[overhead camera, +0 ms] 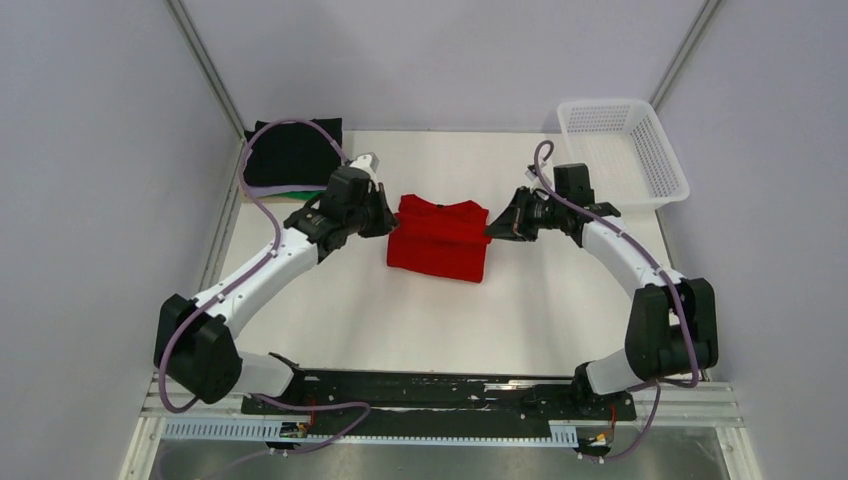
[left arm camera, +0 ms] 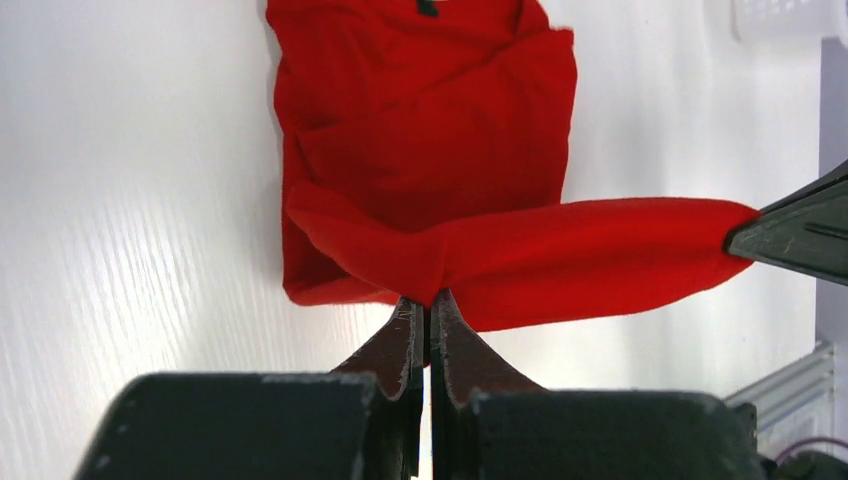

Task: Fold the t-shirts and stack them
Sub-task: Fold the long partially folded tshirt into a neat square, then smooth out wrinkles on the folded tshirt, then put the neatly folded tshirt into the corner of the board with the left arm

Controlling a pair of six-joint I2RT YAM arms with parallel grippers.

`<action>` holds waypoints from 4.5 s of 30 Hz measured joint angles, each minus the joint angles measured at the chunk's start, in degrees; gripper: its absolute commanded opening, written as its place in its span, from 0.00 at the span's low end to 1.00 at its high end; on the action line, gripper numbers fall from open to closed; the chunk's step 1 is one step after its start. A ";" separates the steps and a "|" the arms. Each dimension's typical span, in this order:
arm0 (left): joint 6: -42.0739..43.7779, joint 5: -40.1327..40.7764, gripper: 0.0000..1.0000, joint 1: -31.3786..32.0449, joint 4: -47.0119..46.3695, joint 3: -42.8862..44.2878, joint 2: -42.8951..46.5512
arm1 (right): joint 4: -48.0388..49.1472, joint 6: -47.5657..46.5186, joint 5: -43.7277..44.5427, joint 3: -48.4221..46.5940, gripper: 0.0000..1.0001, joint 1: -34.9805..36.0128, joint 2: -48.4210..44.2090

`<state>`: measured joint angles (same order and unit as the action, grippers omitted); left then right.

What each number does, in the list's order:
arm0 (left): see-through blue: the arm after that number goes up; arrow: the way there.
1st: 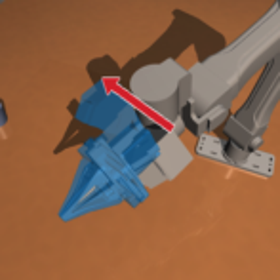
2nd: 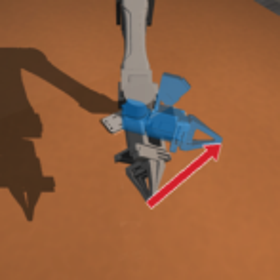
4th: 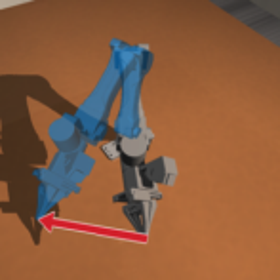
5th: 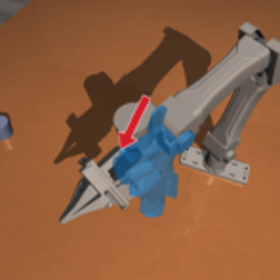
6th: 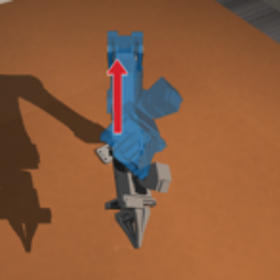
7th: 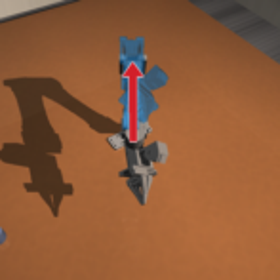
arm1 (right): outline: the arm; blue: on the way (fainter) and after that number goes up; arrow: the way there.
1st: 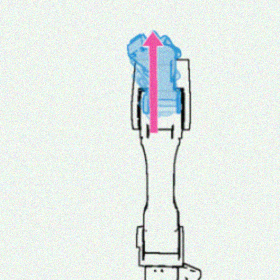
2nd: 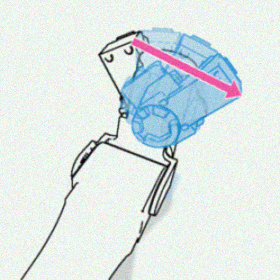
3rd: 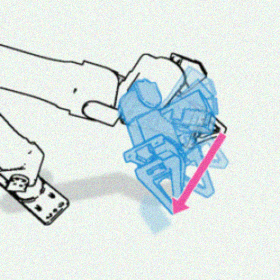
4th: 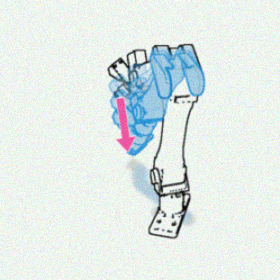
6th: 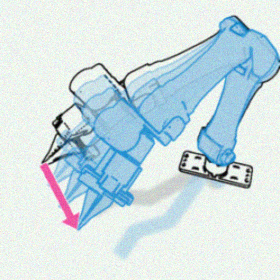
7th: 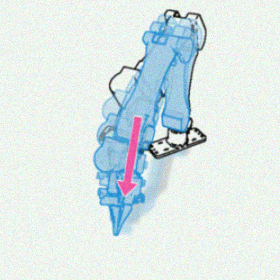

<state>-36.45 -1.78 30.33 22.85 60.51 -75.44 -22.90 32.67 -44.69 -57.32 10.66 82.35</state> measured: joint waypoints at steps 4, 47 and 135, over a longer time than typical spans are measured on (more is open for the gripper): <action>0.96 0.52 0.00 -1.88 -1.92 4.39 -5.64 | 0.61 -0.04 0.09 -4.50 0.00 -1.53 4.92; 1.46 -17.79 1.00 -12.39 -8.55 22.67 -35.01 | 3.78 -0.66 -0.66 -19.50 1.00 -5.60 27.28; -2.73 -1.11 0.00 3.61 3.02 9.18 -32.35 | -4.44 5.14 50.45 22.03 1.00 -2.86 -30.53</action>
<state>-39.18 -2.90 33.93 25.87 69.69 -107.79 -27.33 37.80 5.76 -35.29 7.79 51.81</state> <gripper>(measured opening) 0.074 0.998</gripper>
